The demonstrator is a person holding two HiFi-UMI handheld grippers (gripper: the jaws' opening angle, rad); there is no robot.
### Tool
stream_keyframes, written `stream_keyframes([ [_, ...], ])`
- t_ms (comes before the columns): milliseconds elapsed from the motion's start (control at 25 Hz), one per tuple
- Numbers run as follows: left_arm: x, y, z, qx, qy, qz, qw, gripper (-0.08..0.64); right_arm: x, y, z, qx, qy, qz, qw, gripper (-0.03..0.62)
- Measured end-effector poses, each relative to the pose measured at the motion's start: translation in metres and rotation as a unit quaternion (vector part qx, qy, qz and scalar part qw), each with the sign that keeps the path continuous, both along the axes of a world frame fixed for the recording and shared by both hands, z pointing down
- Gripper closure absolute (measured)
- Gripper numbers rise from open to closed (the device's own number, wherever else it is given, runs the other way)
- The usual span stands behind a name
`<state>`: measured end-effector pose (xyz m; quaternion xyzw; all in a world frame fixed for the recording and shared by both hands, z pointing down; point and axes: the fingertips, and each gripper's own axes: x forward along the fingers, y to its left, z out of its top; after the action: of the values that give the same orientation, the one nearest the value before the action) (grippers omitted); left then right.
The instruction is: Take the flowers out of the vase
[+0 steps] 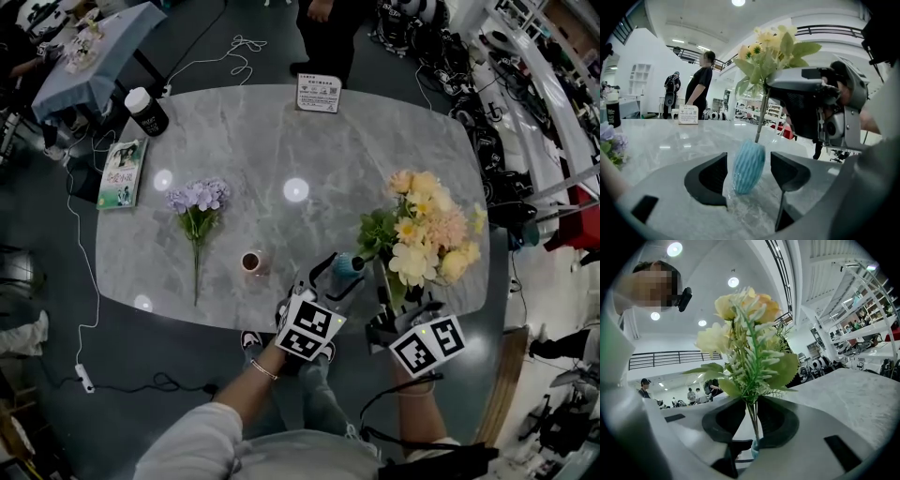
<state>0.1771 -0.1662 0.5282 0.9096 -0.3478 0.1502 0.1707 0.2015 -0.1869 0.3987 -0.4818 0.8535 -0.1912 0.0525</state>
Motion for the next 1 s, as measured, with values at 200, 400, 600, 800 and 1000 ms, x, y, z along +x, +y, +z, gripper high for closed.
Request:
stream_keyframes([
  [200,-0.012,0.001,-0.019,0.009,0.004,-0.006,0.9999,0.276,-0.003,0.000,-0.017,0.016,0.000,0.005,1.000,0.518],
  [400,-0.020,0.006,-0.034,0.019,0.015,-0.013,0.9996,0.276,-0.004,0.004,-0.034,0.035,0.000,0.010,0.999,0.518],
  [600,-0.020,0.015,-0.053,0.031,0.023,-0.021,0.9990,0.278,0.007,0.011,-0.055,0.055,-0.003,0.018,0.998,0.518],
  [800,-0.006,0.031,-0.077,0.039,0.027,-0.026,0.9986,0.281,0.026,0.028,-0.079,0.068,-0.007,0.024,0.997,0.518],
  [1000,0.001,0.044,-0.102,0.051,0.036,-0.033,0.9975,0.313,0.039,0.049,-0.089,0.063,-0.004,0.028,0.998,0.518],
])
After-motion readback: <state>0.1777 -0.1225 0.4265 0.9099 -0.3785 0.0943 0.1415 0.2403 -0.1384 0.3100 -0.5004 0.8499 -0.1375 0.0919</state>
